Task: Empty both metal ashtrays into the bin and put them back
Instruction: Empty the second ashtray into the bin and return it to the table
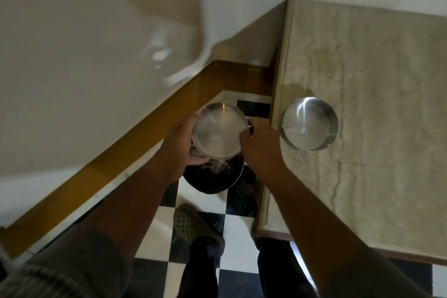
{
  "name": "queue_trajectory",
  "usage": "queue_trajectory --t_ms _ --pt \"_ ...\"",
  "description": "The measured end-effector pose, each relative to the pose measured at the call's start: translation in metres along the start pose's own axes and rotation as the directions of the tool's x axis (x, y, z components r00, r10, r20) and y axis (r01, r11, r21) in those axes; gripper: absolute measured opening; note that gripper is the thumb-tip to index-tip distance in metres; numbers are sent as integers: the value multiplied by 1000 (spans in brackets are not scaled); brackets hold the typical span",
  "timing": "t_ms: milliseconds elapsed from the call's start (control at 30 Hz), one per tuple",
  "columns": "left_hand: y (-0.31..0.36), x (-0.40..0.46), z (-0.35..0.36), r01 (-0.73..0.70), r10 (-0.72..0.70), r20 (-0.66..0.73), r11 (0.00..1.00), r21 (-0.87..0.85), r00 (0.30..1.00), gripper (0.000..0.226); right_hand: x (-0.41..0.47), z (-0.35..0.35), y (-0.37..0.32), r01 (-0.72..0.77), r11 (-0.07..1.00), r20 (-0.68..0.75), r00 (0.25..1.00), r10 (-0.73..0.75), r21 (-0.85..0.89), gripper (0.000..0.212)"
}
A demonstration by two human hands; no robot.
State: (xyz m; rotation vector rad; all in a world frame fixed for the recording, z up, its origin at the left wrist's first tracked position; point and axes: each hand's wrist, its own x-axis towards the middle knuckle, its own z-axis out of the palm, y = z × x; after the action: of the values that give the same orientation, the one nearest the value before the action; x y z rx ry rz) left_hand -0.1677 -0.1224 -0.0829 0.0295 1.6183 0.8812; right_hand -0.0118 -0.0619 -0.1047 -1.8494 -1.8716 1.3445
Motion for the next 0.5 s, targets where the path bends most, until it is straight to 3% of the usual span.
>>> queue_trajectory --t_ms 133,367,500 --pt "37 -45 43 -14 15 58 1000 -17 998 38 -6 -66 -11 -39 999 -58 998 37 -20 13" --pt "69 -91 152 -186 156 196 973 141 968 30 -11 -193 6 -98 995 -175 980 92 -30 16" --pt "60 -91 222 -62 44 187 994 93 981 37 -3 -243 50 -162 983 -231 963 138 -90 14"
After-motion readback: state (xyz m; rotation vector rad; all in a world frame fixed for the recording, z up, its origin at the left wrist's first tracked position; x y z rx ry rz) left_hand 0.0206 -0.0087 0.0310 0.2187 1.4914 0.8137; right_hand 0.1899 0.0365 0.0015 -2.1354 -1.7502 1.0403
